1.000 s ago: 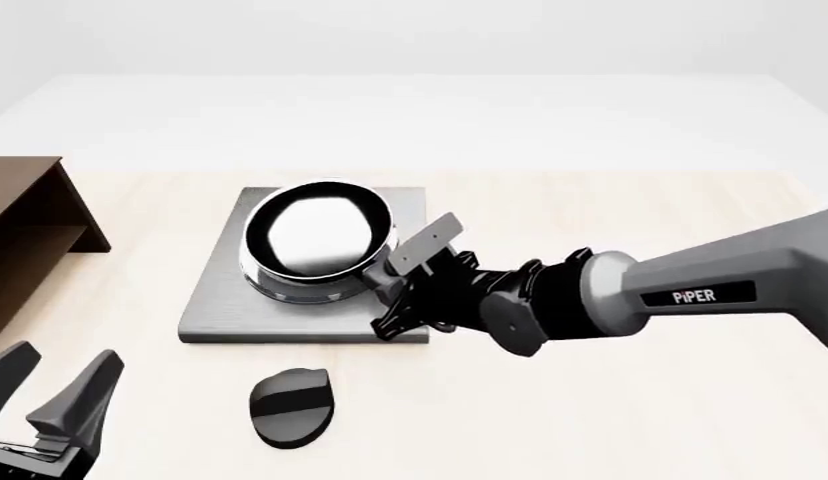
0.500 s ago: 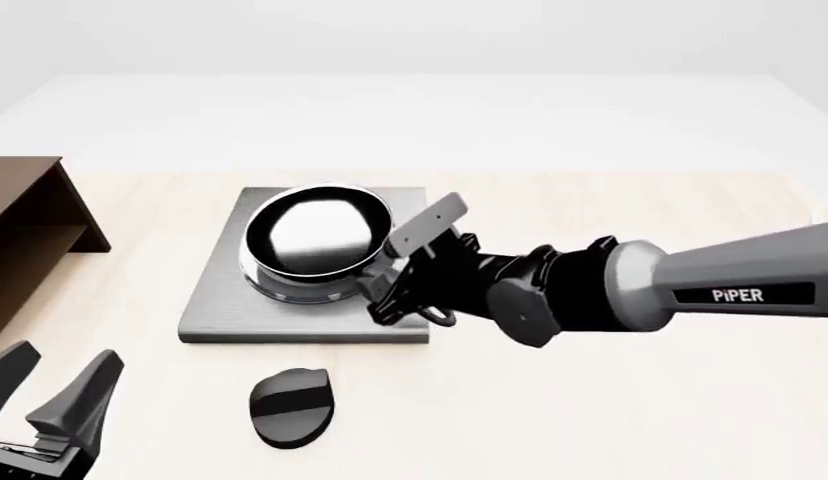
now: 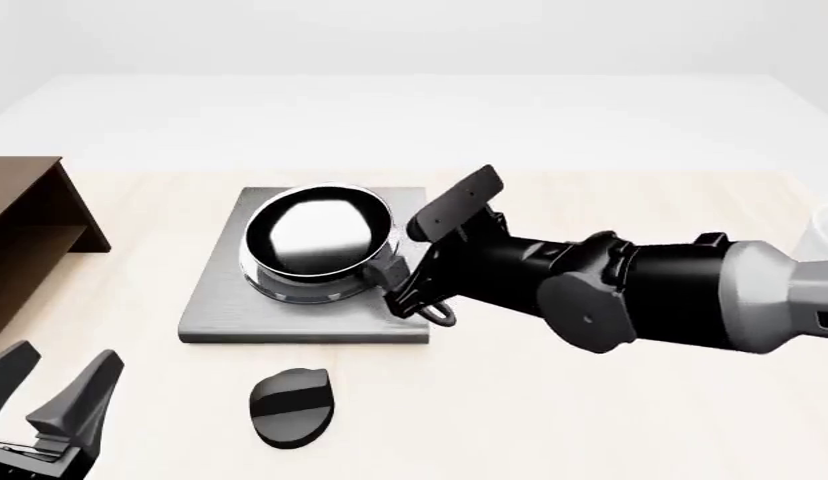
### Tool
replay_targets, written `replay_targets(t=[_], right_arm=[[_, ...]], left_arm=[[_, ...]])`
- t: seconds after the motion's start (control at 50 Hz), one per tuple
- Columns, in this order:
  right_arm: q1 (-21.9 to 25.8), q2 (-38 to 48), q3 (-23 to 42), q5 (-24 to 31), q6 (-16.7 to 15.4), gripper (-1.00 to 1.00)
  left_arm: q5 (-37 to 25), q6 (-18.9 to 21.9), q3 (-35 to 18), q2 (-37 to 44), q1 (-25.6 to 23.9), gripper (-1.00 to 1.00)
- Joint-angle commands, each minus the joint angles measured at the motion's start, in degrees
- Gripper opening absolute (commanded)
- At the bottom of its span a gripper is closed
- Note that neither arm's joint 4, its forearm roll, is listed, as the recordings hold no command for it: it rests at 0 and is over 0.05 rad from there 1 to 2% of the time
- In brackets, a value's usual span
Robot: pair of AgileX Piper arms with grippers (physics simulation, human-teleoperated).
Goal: Turn on the stove and put the frying pan on it.
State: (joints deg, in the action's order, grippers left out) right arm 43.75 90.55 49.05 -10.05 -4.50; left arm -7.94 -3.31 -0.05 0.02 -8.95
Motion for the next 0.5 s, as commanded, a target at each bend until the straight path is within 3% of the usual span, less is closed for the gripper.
replay_targets(t=[0.02, 0.5], right_arm=[[-0.7, -6.7, -3.6, 1.3, -0.4, 1.00], [-6.3, -20.6, -10.9, 5.7, -1.5, 1.00]], left_arm=[[-0.1, 0.0, 0.0, 0.0, 0.3, 1.00], [-0.5, -0.1, 0.0, 0.0, 0.9, 1.00]])
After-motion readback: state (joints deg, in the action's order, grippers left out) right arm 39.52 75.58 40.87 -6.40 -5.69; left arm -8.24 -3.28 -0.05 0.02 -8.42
